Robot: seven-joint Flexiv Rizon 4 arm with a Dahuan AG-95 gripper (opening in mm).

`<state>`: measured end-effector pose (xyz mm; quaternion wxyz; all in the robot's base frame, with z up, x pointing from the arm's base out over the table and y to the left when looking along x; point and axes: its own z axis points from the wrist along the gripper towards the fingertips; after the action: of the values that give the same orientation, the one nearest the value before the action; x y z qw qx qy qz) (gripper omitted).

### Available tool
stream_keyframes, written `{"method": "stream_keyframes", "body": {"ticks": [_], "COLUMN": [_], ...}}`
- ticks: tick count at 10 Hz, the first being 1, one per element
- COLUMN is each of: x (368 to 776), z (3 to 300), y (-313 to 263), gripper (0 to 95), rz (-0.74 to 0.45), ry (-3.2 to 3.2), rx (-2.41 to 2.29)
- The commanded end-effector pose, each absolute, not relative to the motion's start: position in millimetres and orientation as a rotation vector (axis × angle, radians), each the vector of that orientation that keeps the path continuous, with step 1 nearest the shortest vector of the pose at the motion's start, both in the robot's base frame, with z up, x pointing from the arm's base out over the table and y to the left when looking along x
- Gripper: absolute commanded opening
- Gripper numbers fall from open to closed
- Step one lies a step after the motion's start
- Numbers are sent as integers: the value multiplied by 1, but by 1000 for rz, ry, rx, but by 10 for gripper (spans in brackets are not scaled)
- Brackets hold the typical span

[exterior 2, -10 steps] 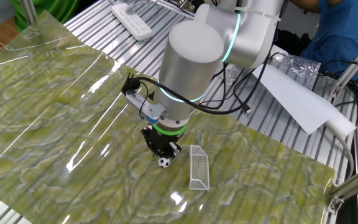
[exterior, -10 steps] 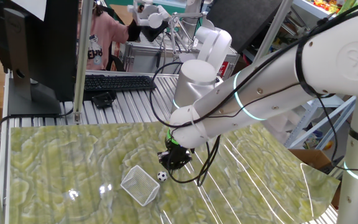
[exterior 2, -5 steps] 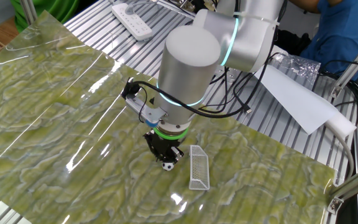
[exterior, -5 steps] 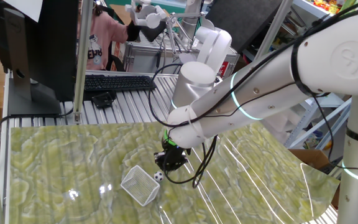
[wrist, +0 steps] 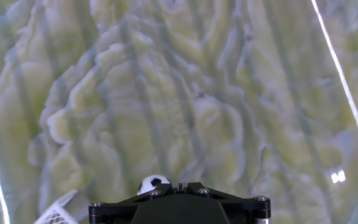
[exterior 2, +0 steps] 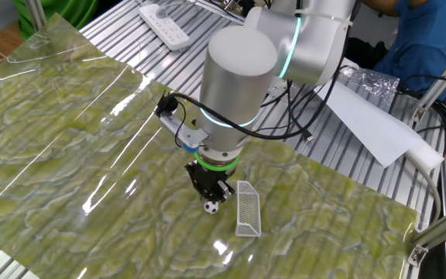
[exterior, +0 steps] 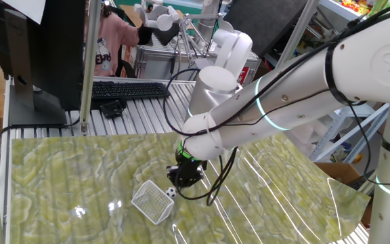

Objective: Push the soccer ball into the goal

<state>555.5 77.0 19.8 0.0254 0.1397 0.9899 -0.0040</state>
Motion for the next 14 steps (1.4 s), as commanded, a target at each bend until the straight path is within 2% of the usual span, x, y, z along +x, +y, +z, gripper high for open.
{"method": "stream_keyframes", "body": {"ticks": [1,14], "x": [555,547], "z": [18,17], "y": [78,105], "gripper": [0,0], "rz": [-22,-31], "ry": [3049,3012], "rx": [434,509]}}
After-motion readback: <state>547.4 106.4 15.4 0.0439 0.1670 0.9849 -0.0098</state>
